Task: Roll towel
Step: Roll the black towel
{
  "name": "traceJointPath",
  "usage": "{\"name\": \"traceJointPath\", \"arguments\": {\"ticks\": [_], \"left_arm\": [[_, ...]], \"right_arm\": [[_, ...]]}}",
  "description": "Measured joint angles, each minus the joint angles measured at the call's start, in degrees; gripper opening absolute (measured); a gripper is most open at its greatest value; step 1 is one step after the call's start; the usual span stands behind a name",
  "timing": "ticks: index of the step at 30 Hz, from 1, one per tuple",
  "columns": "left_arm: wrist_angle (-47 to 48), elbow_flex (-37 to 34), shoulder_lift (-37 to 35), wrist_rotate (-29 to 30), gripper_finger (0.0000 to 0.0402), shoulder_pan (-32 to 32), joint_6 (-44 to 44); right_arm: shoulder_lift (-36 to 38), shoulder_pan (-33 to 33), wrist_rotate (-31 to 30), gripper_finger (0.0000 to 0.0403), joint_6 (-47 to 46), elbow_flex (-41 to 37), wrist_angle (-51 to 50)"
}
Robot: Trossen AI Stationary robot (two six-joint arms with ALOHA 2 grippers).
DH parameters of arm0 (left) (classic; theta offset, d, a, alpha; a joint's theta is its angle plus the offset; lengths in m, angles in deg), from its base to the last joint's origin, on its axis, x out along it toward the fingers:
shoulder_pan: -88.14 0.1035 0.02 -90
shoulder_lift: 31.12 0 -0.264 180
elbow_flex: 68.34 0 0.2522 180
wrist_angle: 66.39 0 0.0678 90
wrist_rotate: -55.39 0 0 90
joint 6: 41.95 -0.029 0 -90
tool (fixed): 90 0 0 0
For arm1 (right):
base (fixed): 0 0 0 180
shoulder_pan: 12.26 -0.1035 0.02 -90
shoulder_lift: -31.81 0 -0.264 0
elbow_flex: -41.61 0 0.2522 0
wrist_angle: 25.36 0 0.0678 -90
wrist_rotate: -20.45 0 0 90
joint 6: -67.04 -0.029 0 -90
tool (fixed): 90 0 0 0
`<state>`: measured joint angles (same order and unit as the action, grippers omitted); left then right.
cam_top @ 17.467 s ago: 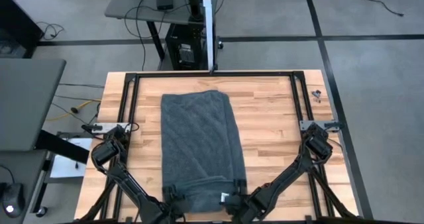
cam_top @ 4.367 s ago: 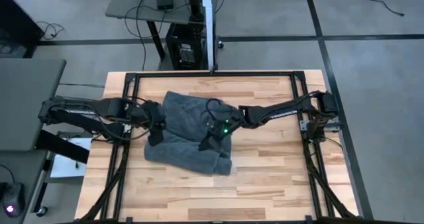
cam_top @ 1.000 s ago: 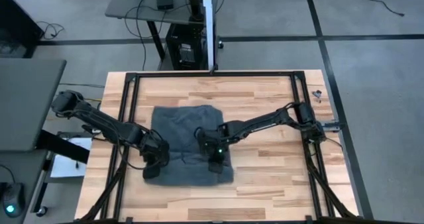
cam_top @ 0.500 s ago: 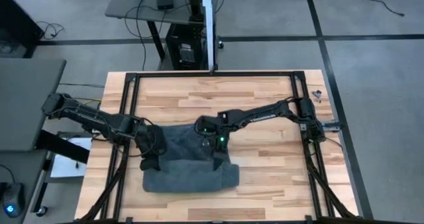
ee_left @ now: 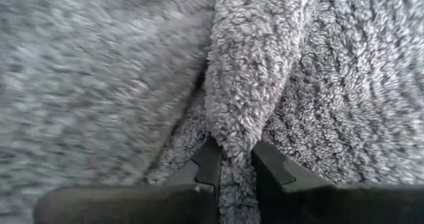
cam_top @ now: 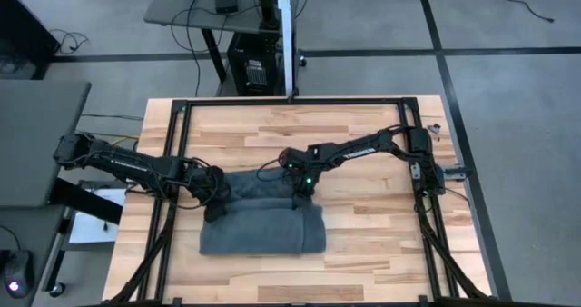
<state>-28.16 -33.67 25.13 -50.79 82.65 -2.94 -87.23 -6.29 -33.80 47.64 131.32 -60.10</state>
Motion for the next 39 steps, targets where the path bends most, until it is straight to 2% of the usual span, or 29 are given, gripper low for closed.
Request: {"name": "traceJointPath", "arguments": {"ticks": [4, 7, 10, 14, 18, 21, 23, 29, 34, 39], "left_arm": [[0.2, 0.0, 0.0, 0.2, 0.0043, 0.0, -1.3], [2.3, 0.8, -0.4, 0.1, 0.0064, 0.0, -1.9], [8.9, 4.1, -1.2, 1.1, 0.0081, 0.0, -3.8], [15.9, 10.9, -3.2, 5.0, 0.0085, 0.0, -5.5], [23.5, 17.8, -4.3, 11.5, 0.0082, 0.0, -8.9], [29.1, 20.1, -4.6, 17.7, 0.0082, 0.0, -11.3], [31.3, 20.6, -4.5, 19.5, 0.0082, 0.0, -11.6], [30.3, 19.8, -4.5, 19.7, 0.0082, 0.0, -7.5], [31.5, 15.0, -4.5, 19.0, 0.0082, 0.0, -1.1], [31.1, 12.1, -4.6, 12.4, 0.0075, -1.0, 5.5]], "right_arm": [[-0.1, 0.4, 0.2, 0.0095, -1.4, 0.1, 0.8], [-0.3, 1.6, 4.3, 0.012, -1.9, 1.7, -0.8], [-0.3, 3.3, 6.1, 0.0141, -1.8, 5.1, -6.4], [1.9, 4.6, 5.5, 0.0158, 3.7, 9.5, -12.1], [6.1, 4.6, 1.3, 0.0158, 6.5, 12.8, -11.8], [8.8, 4.6, -5.5, 0.0153, 8.1, 13.2, -10.8], [10.3, 4.6, -8.5, 0.0149, 8.4, 13.2, -10.8], [13.5, 2.4, -14.7, 0.0136, 8.9, 13.3, -9.8], [12.2, -0.1, -16.0, 0.0133, 3.1, 12.3, -9.3], [10.6, -3.0, -16.4, 0.0132, 2.9, 10.3, -6.1]]}}
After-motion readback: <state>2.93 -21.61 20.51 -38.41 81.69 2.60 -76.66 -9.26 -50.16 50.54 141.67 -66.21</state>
